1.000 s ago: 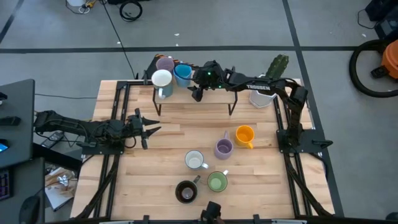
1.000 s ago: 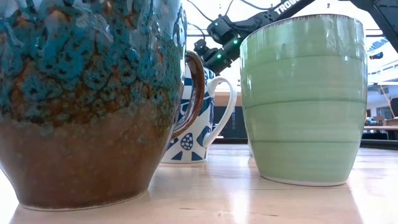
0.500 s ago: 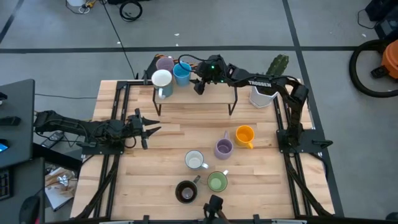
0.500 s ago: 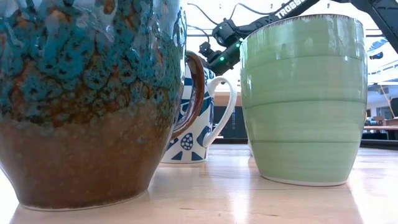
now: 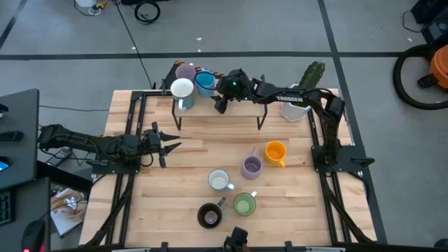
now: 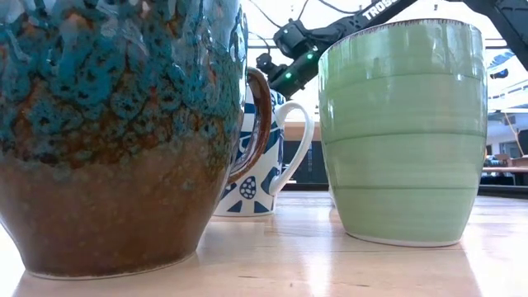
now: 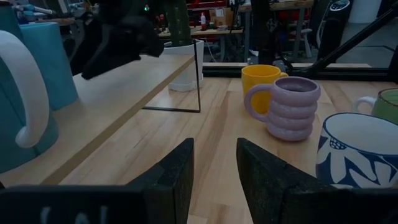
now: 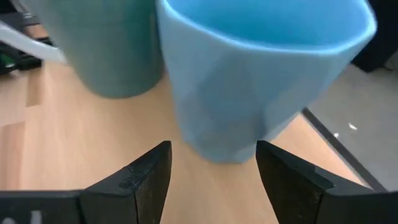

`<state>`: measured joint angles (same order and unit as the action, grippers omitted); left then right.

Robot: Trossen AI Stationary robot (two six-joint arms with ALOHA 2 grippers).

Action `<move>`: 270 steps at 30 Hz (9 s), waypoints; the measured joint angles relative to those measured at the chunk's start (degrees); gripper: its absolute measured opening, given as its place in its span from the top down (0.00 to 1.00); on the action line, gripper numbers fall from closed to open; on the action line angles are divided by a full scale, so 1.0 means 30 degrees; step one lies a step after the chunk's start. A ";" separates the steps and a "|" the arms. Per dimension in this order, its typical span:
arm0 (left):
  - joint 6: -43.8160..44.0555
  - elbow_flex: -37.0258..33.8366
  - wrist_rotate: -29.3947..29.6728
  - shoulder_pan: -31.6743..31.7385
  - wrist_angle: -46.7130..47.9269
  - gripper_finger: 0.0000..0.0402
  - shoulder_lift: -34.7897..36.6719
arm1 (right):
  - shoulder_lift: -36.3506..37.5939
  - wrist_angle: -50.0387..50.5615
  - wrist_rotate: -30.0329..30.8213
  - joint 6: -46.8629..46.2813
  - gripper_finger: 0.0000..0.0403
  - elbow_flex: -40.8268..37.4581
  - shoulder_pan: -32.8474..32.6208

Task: Place coffee mugs
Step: Put the blue mug on the shelf, then put the patterned blue mug on the shelf

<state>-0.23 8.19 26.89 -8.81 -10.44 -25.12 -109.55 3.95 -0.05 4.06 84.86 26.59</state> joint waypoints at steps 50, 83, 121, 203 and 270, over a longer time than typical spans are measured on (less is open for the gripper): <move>0.2978 0.0015 -0.2552 -0.0016 -0.0114 0.68 0.0007 | 0.7881 -0.1444 0.0752 0.2496 0.44 -0.8896 -0.6431; 1.0976 1.1631 -0.1426 -0.6388 0.8990 0.71 -1.3342 | 1.1766 -0.5442 0.7520 0.1602 0.59 -1.4473 -1.3171; -1.0152 2.1047 -0.3745 -0.4500 1.6397 0.72 -2.2963 | 1.3275 -0.4528 0.9229 0.0925 0.59 -1.5606 -1.5176; -0.6339 3.3066 -0.5009 0.8760 2.0753 0.94 -2.7066 | 1.4693 -0.4019 1.4490 0.0784 0.59 -1.5591 -1.2976; -0.7497 3.4869 -0.4706 0.9802 1.9818 0.70 -2.8268 | 1.4679 -0.4044 1.3477 0.0374 0.59 -1.5908 -1.2933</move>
<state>-22.72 112.79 12.78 20.60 49.01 -109.93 -65.52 -8.18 40.38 5.18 37.13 -12.21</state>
